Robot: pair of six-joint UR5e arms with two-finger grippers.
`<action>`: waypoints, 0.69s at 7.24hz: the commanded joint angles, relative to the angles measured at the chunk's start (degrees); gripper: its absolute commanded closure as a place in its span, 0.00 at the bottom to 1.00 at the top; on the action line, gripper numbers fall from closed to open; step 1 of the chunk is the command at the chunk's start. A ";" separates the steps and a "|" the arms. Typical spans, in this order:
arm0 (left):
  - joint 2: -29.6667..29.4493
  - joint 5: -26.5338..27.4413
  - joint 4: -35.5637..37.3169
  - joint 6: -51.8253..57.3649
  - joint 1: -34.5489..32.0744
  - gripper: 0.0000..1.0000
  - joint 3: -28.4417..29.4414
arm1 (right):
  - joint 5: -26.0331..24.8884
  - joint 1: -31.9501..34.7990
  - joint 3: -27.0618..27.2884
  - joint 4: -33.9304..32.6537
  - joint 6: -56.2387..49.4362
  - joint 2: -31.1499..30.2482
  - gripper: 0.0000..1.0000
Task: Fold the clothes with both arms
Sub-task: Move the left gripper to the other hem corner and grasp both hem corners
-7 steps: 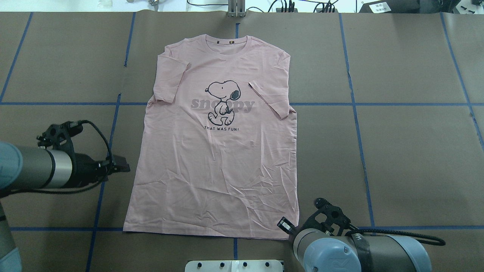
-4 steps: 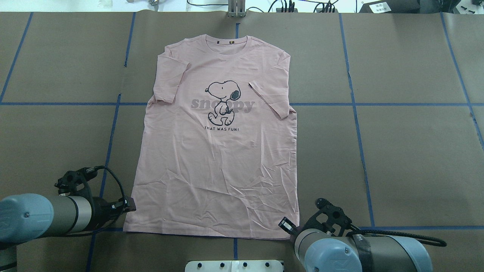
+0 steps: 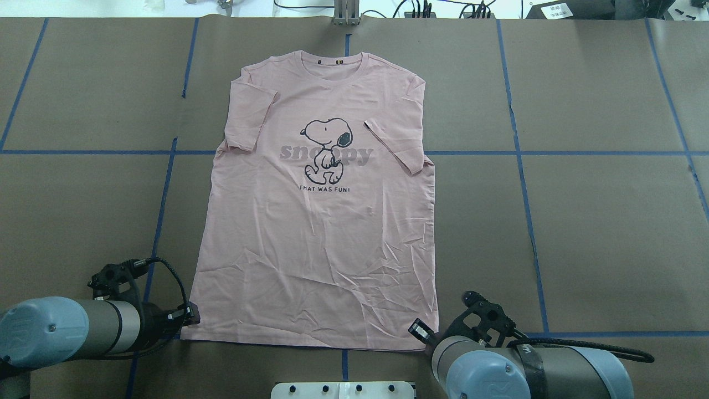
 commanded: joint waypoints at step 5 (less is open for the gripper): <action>-0.05 0.00 0.00 -2.53 2.09 1.00 -0.61 | -0.08 0.14 0.09 0.05 0.00 -0.18 1.00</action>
